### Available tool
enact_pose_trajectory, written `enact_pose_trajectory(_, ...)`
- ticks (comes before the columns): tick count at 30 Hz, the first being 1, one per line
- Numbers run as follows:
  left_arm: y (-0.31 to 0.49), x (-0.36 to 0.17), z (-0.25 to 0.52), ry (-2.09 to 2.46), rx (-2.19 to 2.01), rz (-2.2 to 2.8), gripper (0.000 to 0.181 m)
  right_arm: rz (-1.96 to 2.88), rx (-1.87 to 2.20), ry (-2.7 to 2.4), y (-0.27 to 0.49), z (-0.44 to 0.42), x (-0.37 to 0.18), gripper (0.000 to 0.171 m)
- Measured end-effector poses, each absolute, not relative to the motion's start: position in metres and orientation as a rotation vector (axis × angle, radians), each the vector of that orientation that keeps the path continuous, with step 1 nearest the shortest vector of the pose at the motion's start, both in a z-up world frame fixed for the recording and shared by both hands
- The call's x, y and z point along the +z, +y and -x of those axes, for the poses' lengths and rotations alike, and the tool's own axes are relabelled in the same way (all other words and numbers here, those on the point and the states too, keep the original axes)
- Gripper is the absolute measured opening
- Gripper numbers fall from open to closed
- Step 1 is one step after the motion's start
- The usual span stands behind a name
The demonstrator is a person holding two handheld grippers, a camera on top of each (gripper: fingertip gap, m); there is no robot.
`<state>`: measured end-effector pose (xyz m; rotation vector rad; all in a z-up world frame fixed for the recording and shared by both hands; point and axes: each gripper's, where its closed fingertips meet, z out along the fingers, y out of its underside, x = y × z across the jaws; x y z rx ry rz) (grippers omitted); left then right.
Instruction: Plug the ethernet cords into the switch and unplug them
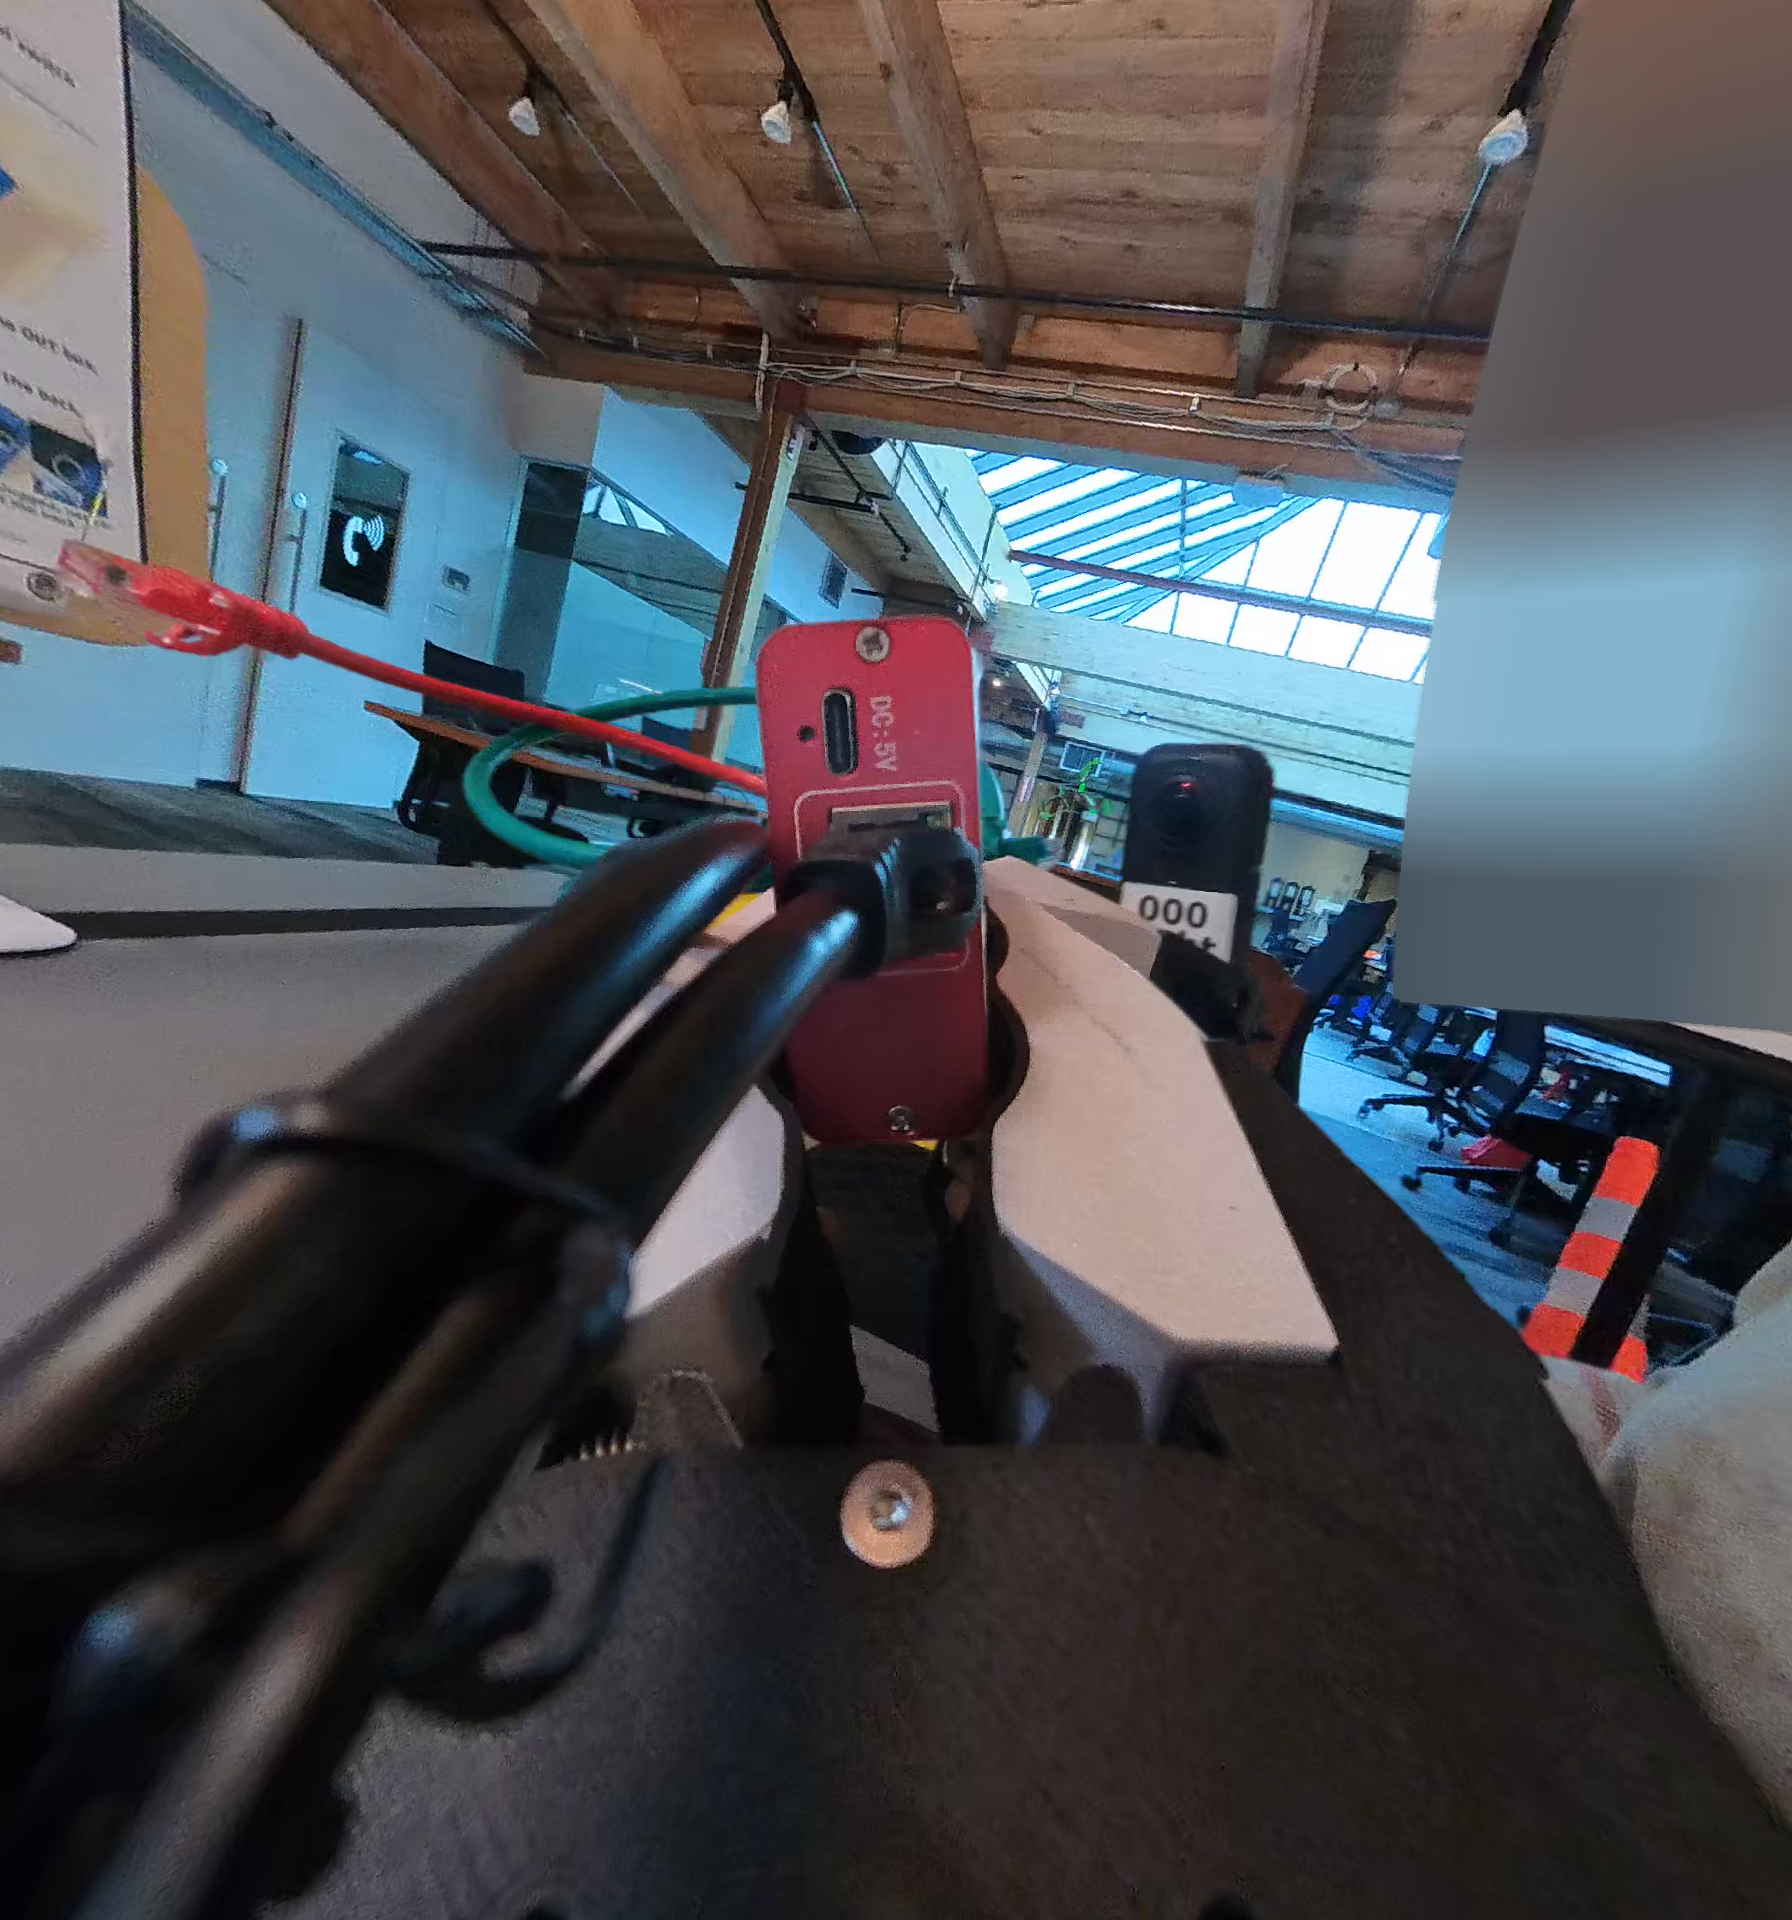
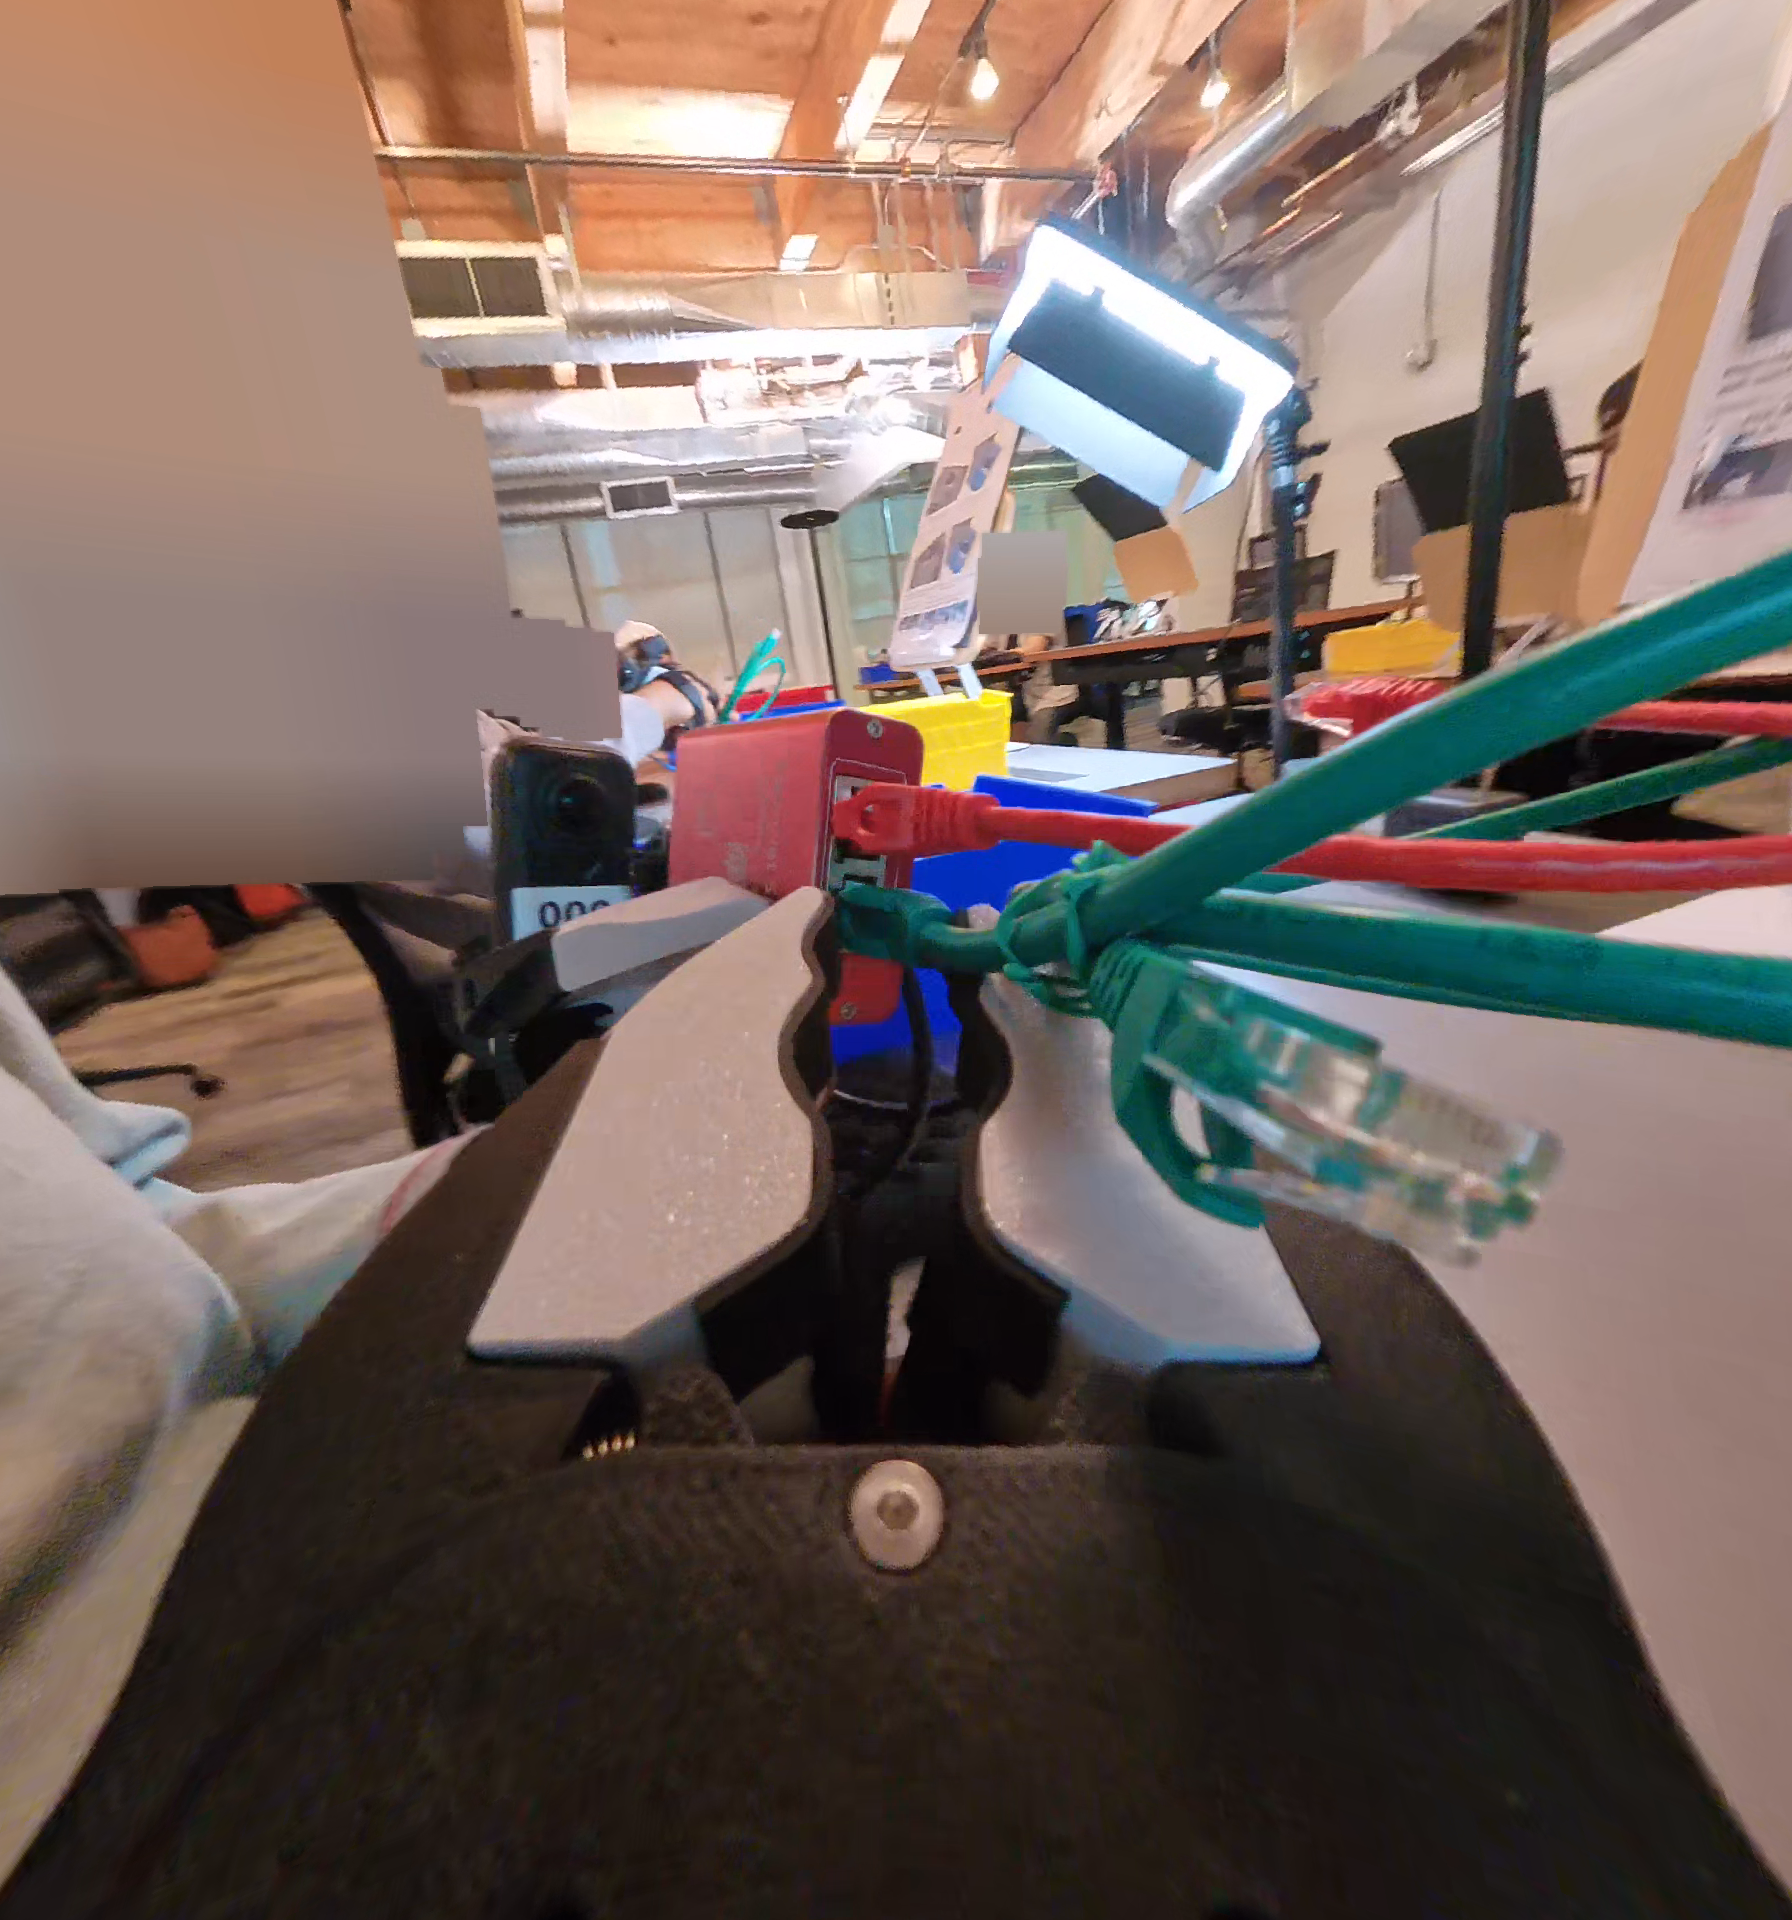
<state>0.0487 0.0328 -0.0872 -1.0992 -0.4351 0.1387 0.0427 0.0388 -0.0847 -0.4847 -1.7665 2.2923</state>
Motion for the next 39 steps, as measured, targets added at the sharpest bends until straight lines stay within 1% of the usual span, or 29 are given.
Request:
enact_pose_trajectory(1,0.033,-0.087,-0.049,-0.431,0.15,1.101,0.031,0.472,2.26,-1.757,0.039,-0.043,-0.084,0.021)
enact_pose_trajectory(2,0.033,-0.086,-0.05,-0.427,0.152,1.098,0.031,0.455,2.233,-1.743,0.039,-0.044,-0.083,0.025)
enact_pose_trajectory(3,0.033,-0.085,-0.051,-0.422,0.134,1.087,0.031,0.44,2.212,-1.728,0.039,-0.045,-0.081,0.024)
enact_pose_trajectory(5,0.03,-0.081,-0.052,-0.422,0.052,1.039,0.031,0.427,2.189,-1.709,0.037,-0.046,-0.077,0.018)
enact_pose_trajectory(7,0.024,-0.076,-0.051,-0.434,-0.045,0.968,0.031,0.425,2.191,-1.703,0.033,-0.047,-0.075,0.018)
enact_pose_trajectory(9,0.02,-0.074,-0.05,-0.444,-0.106,0.921,0.023,0.431,2.198,-1.698,0.032,-0.048,-0.072,0.018)
enact_pose_trajectory(10,0.016,-0.072,-0.049,-0.453,-0.12,0.889,0.029,0.475,2.161,-1.645,0.041,-0.042,-0.07,0.018)
enact_pose_trajectory(11,0.0,-0.063,-0.05,-0.424,-0.137,0.787,0.03,0.559,2.057,-1.542,0.066,-0.027,-0.068,0.014)
enact_pose_trajectory(12,-0.02,-0.052,-0.051,-0.396,-0.181,0.67,0.028,0.612,1.986,-1.484,0.096,-0.017,-0.068,0.014)
enact_pose_trajectory(13,-0.031,-0.051,-0.046,-0.406,-0.199,0.64,0.029,0.656,2.007,-1.467,0.12,-0.014,-0.067,0.014)
enact_pose_trajectory(14,-0.03,-0.054,-0.042,-0.427,-0.183,0.673,0.026,0.673,2.016,-1.482,0.136,-0.016,-0.065,0.014)
enact_pose_trajectory(15,-0.026,-0.057,-0.042,-0.436,-0.17,0.696,0.027,0.668,1.956,-1.502,0.149,-0.019,-0.062,0.014)
enact_pose_trajectory(17,-0.011,-0.059,-0.047,-0.412,-0.174,0.758,0.03,0.667,1.798,-1.555,0.17,-0.024,-0.056,0.014)
enact_pose_trajectory(20,0.001,-0.061,-0.053,-0.382,-0.136,0.833,0.029,0.738,1.533,-1.612,0.209,-0.028,-0.054,0.014)
enact_pose_trajectory(23,-0.001,-0.061,-0.053,-0.385,-0.155,0.819,0.029,0.943,1.229,-1.649,0.264,-0.035,-0.069,0.014)
enact_pose_trajectory(26,-0.007,-0.059,-0.052,-0.389,-0.194,0.77,0.03,1.169,1.033,-1.627,0.312,-0.042,-0.086,0.014)
enact_pose_trajectory(30,-0.005,-0.06,-0.052,-0.39,-0.191,0.785,0.029,1.451,0.684,-1.657,0.36,-0.046,-0.134,0.015)
enact_pose_trajectory(32,-0.001,-0.062,-0.053,-0.391,-0.184,0.812,0.029,1.528,0.652,-1.707,0.363,-0.041,-0.158,0.016)
enact_pose_trajectory(35,0.0,-0.062,-0.054,-0.383,-0.183,0.819,0.029,1.549,0.778,-1.804,0.343,-0.031,-0.177,0.021)
enact_pose_trajectory(39,0.0,-0.062,-0.053,-0.39,-0.201,0.814,0.029,1.457,0.873,-1.774,0.333,-0.026,-0.159,0.028)
